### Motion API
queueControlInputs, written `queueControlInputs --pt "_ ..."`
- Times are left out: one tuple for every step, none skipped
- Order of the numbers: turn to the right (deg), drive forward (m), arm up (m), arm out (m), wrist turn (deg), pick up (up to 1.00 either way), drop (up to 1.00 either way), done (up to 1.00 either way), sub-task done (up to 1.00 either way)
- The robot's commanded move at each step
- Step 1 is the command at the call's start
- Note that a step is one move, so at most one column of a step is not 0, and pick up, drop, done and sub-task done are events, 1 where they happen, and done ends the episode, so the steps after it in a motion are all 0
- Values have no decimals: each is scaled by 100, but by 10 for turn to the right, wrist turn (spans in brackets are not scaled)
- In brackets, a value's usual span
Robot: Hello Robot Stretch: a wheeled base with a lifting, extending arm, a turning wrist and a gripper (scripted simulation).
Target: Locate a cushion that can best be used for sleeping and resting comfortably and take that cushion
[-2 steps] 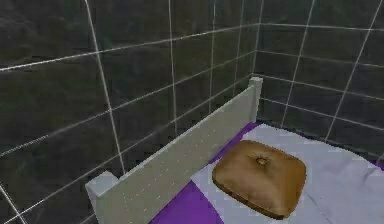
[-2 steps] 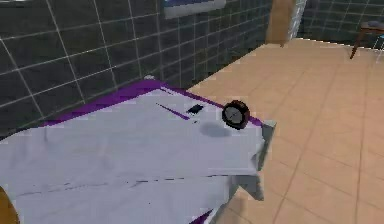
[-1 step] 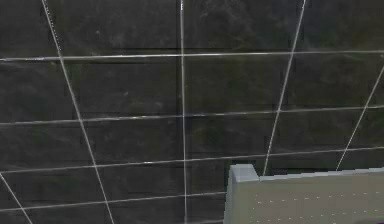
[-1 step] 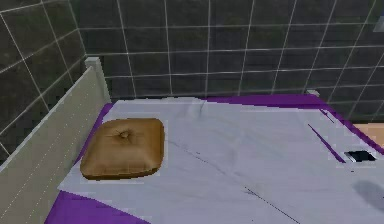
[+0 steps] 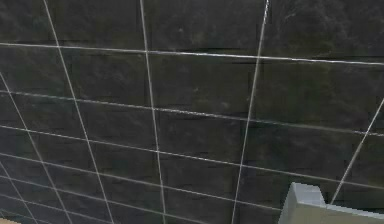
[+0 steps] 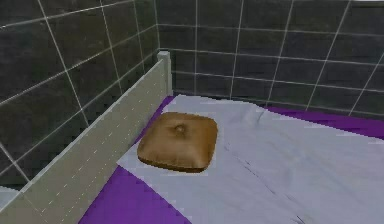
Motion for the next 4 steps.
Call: queueControlInputs --pt "0 0 50 0 0 0 0 0 0" --pt "0 0 20 0 0 0 0 0 0" --pt "0 0 0 40 0 0 0 0 0" --pt "0 0 0 0 450 0 0 0 0"
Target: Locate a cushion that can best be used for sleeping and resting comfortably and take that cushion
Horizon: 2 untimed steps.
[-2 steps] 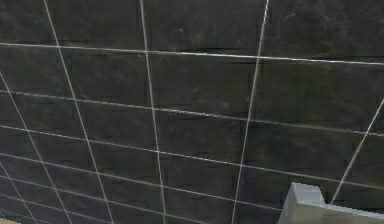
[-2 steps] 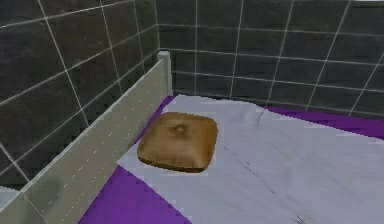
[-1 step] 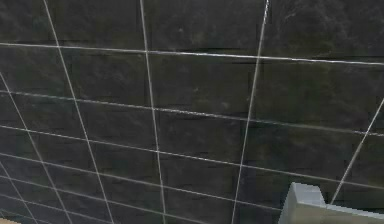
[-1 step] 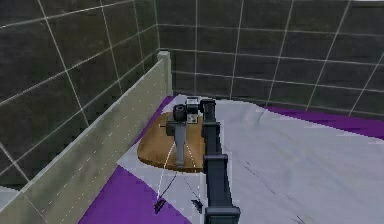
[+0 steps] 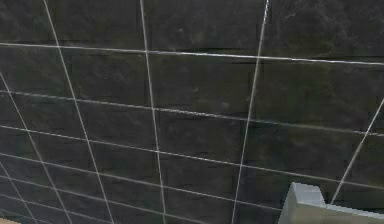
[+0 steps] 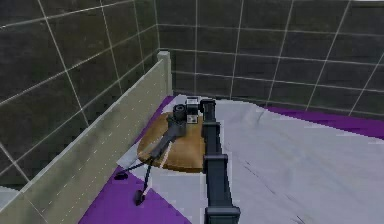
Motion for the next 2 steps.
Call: queueControlInputs --pt "0 0 0 0 450 0 0 0 0" --pt "0 0 0 0 450 0 0 0 0"
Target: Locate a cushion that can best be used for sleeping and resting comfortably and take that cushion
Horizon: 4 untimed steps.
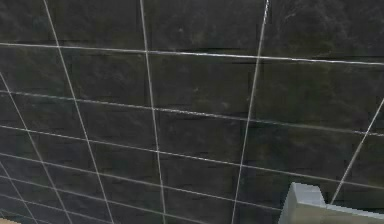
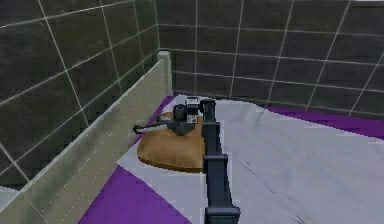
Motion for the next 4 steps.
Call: queueControlInputs --pt "0 0 0 0 450 0 0 0 0" --pt "0 0 0 0 330 0 0 0 0" --pt "0 0 -30 0 0 0 0 0 0" --pt "0 0 0 0 0 100 0 0 0"
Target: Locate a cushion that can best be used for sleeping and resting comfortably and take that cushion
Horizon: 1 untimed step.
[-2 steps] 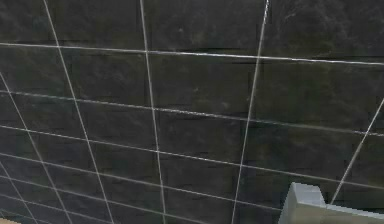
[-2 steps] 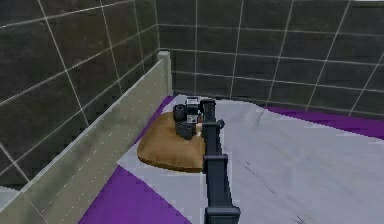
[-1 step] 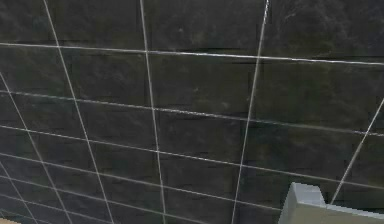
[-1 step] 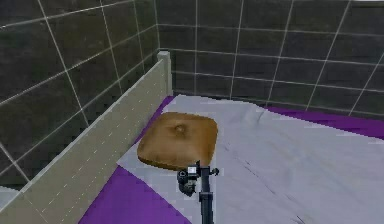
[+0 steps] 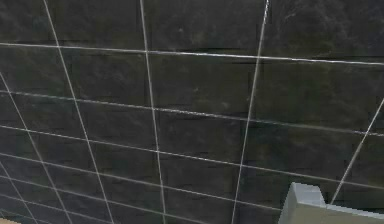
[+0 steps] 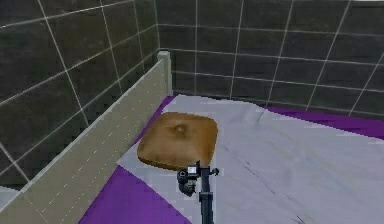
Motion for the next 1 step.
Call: queueControlInputs --pt "0 0 10 0 0 0 0 0 0"
